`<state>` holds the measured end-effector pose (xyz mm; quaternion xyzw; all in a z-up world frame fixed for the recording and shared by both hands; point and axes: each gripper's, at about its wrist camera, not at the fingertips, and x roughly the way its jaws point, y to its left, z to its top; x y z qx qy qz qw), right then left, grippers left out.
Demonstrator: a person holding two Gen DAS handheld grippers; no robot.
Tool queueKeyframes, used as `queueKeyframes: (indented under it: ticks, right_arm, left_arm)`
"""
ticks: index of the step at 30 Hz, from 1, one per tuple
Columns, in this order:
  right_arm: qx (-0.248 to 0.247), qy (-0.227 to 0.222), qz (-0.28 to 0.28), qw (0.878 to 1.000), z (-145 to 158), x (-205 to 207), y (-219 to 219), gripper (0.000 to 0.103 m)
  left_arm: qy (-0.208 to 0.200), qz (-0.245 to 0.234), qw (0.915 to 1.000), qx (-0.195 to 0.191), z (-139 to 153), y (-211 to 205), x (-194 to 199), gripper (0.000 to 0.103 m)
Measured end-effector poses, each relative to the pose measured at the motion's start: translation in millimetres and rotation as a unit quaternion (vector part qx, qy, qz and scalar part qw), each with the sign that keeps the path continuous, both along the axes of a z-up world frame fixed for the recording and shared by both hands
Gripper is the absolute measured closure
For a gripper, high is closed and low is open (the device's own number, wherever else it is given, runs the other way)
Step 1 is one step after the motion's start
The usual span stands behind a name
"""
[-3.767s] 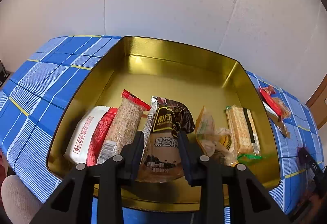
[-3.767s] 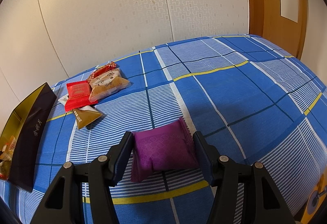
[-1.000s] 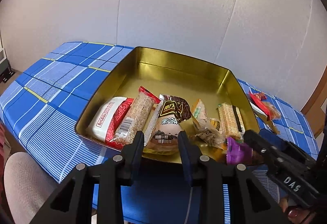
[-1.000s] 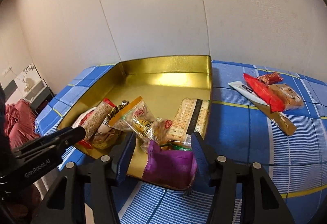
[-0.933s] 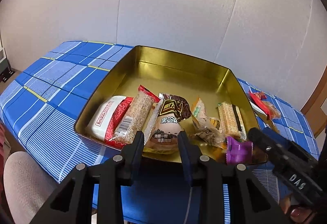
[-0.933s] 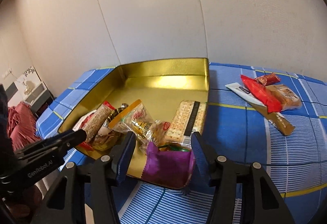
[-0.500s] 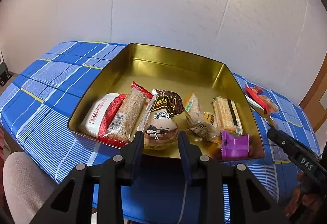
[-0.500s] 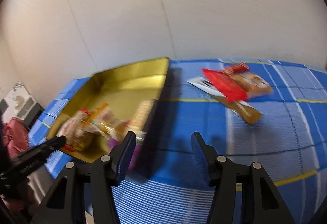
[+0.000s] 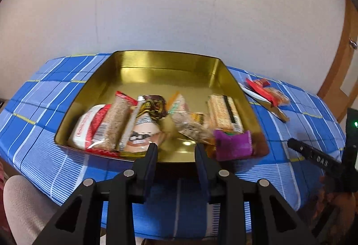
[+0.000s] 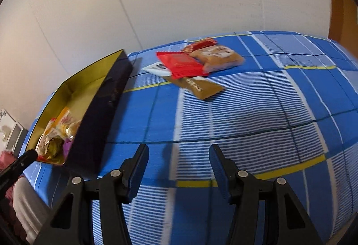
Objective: Organize snacks
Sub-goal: 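Move the left gripper to the white stick pack and grasp it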
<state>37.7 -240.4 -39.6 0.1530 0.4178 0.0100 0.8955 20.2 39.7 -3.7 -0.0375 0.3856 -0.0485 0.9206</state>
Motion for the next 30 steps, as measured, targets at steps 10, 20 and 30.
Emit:
queueKeyframes:
  ticks: [10,20,30]
  right_arm:
    - [0.01,-0.005,-0.029,1.0,-1.5,-2.2,-18.9,0.045]
    - [-0.042,-0.013,-0.085,0.995,0.6,-4.7,-50.0,0.045]
    - [-0.024,-0.014,-0.151,0.988,-5.8,-15.4,-90.0,0.045]
  left_arm:
    - [0.004,-0.059,0.9982,0.01,4.5,-31.3,-11.5,0.069]
    - [0.032,-0.133,0.9906,-0.005,15.4,-79.5,-3.4,0.069]
    - [0.062,-0.162,0.9848,-0.011,30.3,-166.3,82.2,0.068]
